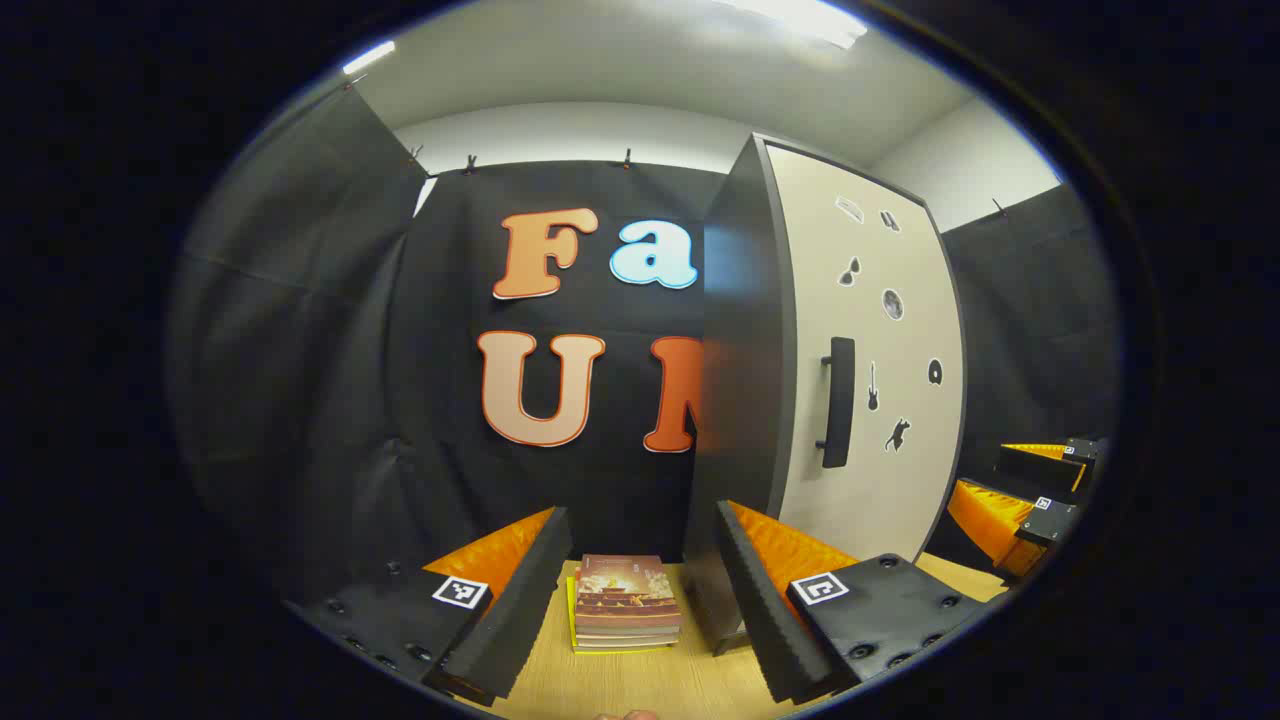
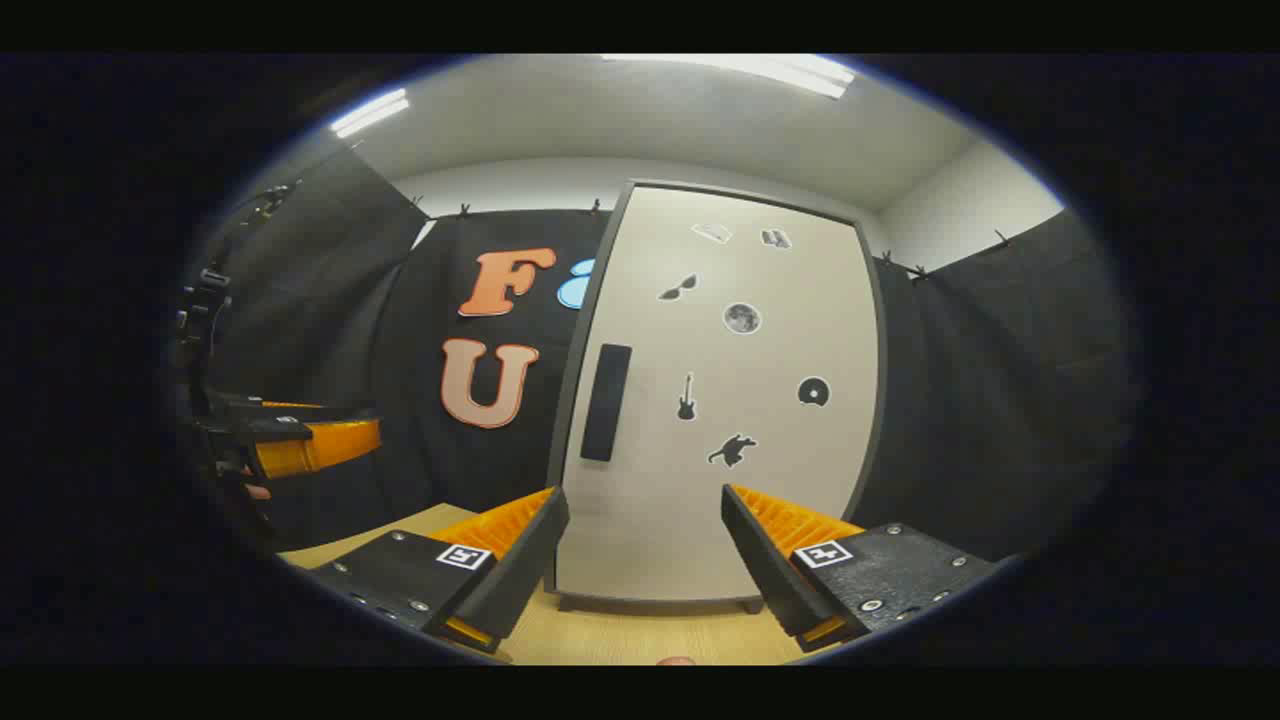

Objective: Open the cabinet door with the right hand, grasp the bottle in the cabinet with the left hand and place it on the coaster, then close the cabinet door with the right hand.

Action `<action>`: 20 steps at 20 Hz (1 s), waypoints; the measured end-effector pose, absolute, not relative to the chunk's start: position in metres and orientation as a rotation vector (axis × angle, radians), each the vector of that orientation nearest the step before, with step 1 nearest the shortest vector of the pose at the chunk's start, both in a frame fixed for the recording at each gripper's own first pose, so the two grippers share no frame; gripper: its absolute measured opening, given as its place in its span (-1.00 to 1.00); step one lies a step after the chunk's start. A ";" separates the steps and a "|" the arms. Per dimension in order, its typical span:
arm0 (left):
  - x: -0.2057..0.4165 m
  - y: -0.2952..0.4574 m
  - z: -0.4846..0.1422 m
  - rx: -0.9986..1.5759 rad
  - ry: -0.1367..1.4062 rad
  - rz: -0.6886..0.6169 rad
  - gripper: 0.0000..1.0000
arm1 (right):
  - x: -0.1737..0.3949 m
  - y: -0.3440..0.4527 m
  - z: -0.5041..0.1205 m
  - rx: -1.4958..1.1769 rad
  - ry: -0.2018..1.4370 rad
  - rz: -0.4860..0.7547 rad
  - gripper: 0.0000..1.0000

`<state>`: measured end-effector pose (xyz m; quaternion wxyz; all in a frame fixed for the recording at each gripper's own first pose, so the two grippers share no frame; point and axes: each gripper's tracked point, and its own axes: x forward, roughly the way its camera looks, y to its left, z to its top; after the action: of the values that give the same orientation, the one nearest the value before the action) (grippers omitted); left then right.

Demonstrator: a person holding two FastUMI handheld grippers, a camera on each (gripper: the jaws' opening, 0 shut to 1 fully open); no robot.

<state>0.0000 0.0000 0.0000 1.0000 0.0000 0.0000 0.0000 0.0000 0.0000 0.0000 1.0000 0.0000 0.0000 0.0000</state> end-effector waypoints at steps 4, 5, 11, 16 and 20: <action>0.020 -0.013 0.012 -0.013 -0.015 -0.101 0.89 | -0.003 -0.013 0.011 -0.012 -0.015 -0.089 0.89; 0.022 -0.013 0.014 -0.015 -0.020 -0.102 0.89 | -0.006 -0.013 0.013 -0.012 -0.023 -0.094 0.89; 0.026 -0.023 0.012 -0.060 0.011 -0.103 0.89 | -0.004 -0.021 -0.007 -0.009 0.020 -0.069 0.89; 0.013 -0.011 0.011 -0.112 0.007 -0.005 0.87 | 0.014 -0.023 -0.016 0.041 0.044 0.013 0.89; 0.006 -0.002 0.000 -0.048 0.015 0.081 0.89 | 0.029 -0.011 -0.017 0.040 0.045 0.081 0.89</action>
<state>0.0059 -0.0023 0.0001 0.9989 -0.0238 0.0073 0.0407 0.0286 -0.0114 -0.0173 0.9987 0.0200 0.0225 0.0405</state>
